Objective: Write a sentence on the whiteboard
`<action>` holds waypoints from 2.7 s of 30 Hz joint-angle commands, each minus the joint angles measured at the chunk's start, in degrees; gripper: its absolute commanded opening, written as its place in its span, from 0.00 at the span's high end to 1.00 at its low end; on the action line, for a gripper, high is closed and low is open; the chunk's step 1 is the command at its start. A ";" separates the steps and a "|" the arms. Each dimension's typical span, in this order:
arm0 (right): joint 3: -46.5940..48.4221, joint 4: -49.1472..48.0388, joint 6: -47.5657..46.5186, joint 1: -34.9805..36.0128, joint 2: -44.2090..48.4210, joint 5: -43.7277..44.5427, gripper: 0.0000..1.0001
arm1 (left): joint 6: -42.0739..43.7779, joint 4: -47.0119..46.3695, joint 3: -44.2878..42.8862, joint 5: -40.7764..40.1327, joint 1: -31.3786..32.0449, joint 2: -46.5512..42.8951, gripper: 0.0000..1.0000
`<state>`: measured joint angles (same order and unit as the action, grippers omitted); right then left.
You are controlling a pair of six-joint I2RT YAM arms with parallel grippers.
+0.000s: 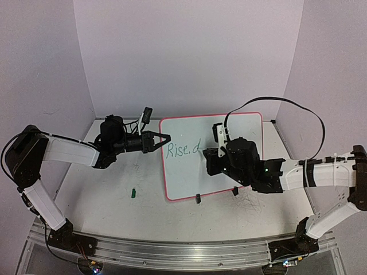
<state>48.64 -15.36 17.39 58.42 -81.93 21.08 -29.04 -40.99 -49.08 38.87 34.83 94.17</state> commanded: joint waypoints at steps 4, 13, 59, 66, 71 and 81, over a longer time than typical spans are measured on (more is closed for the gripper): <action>-1.66 3.19 1.19 0.09 1.49 1.33 1.00 | 2.35 0.68 -1.52 -3.60 -0.11 0.91 1.00; -3.31 -0.84 0.71 -0.20 9.36 -2.58 1.00 | 2.41 0.76 -1.27 -3.67 -0.10 0.98 1.00; -0.38 -3.69 -1.42 -1.21 1.88 0.40 1.00 | 2.01 0.77 -1.72 -2.93 -0.11 0.88 1.00; -1.97 -2.53 -0.28 -1.25 2.14 -0.14 1.00 | 2.14 0.73 -1.66 -2.99 -0.11 0.85 1.00; -2.77 -1.95 0.46 -1.17 2.09 -0.47 1.00 | 2.14 0.75 -1.63 -2.99 -0.11 0.63 1.00; -4.24 -0.37 0.98 -1.21 2.83 -0.25 1.00 | 2.06 0.76 -1.63 -3.03 -0.11 0.54 1.00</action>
<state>45.54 -16.69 17.70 57.28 -79.72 20.31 -29.02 -41.06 -49.15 39.03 34.83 94.17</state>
